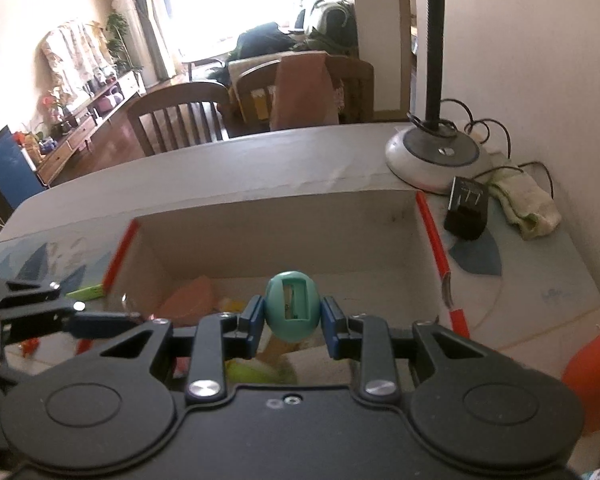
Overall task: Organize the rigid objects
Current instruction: 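Carry the binder clip and teal sharpener over the red box with both tools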
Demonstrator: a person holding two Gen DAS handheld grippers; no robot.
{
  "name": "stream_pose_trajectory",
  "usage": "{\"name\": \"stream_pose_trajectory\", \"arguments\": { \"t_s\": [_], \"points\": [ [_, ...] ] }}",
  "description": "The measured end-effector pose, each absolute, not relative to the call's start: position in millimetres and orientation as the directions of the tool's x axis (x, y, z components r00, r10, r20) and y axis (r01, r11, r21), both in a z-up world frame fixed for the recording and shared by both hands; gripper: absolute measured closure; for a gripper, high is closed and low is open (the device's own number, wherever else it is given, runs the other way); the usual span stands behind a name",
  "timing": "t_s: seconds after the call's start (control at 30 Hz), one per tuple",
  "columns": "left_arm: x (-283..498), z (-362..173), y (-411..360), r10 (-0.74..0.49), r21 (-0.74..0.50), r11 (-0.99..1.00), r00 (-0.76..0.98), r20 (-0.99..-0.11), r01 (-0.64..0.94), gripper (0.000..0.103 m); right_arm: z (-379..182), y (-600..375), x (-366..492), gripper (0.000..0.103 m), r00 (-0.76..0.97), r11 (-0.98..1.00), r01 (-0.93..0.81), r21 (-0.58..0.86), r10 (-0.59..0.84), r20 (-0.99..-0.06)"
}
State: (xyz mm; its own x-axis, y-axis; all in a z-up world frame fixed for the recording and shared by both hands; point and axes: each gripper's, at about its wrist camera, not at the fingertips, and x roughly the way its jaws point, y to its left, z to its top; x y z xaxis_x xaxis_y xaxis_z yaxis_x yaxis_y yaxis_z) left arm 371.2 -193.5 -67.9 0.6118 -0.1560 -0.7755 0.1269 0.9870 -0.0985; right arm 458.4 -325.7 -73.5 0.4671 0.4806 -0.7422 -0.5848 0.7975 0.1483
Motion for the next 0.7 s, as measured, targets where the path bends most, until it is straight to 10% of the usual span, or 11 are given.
{"name": "stream_pose_trajectory", "arguments": {
  "t_s": [0.7],
  "points": [
    [396.0,-109.2,-212.5,-0.132,-0.106,0.991,0.496,-0.858,0.081,0.051,-119.7,-303.0,497.6,0.073,0.383,0.773,-0.627,0.095,0.411,-0.827]
  ]
}}
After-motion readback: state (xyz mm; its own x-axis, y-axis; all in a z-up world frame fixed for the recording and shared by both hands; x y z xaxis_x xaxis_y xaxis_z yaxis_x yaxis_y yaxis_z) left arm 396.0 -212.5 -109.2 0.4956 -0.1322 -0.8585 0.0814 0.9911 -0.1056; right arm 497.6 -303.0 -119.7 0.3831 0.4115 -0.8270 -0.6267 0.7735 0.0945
